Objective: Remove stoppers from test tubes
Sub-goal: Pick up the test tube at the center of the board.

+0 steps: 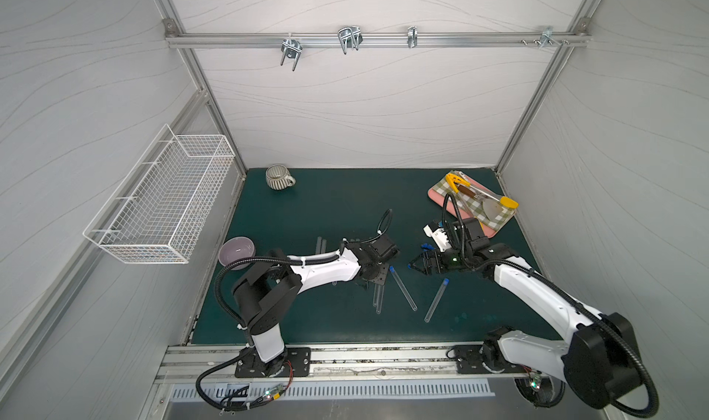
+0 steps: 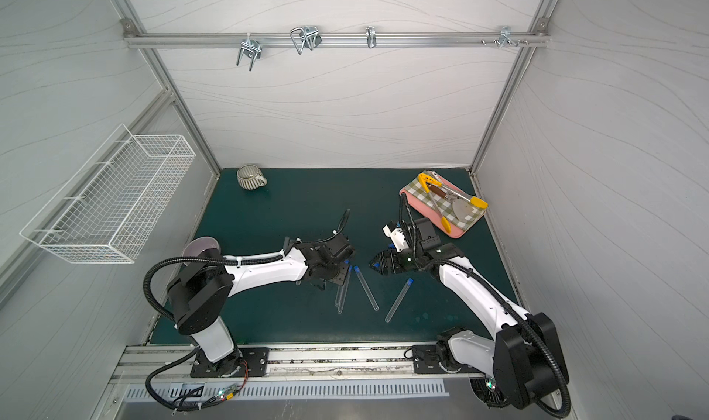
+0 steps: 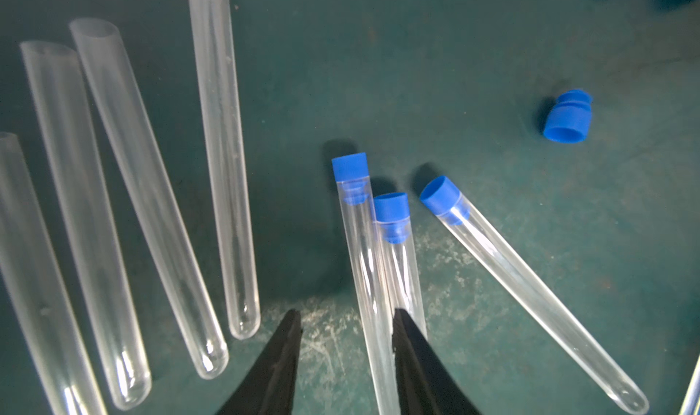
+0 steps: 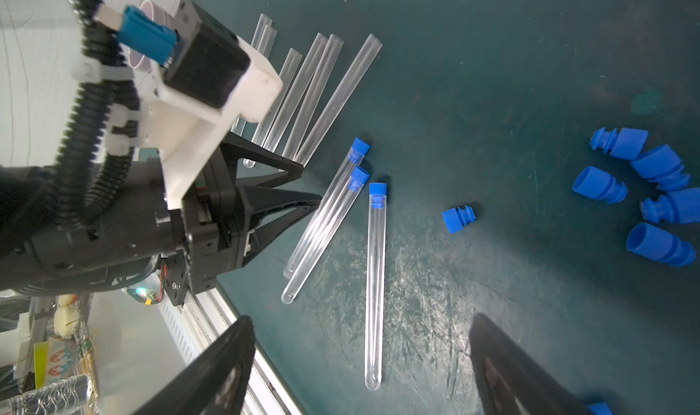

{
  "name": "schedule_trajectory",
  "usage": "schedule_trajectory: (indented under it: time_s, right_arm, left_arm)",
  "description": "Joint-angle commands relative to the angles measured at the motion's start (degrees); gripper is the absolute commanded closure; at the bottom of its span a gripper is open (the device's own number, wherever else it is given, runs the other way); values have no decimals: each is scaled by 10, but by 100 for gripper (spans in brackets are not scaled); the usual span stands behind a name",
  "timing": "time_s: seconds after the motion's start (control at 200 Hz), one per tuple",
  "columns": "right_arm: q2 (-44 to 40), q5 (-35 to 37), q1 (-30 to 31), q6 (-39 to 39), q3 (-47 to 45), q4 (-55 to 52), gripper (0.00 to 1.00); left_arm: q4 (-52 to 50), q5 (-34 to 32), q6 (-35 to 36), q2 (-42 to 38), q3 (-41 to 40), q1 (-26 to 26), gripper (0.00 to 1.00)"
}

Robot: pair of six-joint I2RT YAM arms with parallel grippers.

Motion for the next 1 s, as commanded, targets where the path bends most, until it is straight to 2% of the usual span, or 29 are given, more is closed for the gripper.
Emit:
schedule_trajectory:
  time_s: [0.0,0.78,0.996]
  right_arm:
    - [-5,-3,-2,-1,-4,9,11]
    - [-33,-13,-35,-10,-8,0,11]
    - [-42,-13,-43,-14,-7,-8,11]
  left_arm:
    - [11,-1,-17,14,5,-2,57]
    - [-12,-5,-10,58,32,-2,56]
    - [-21,-1,0,57,33,-2,65]
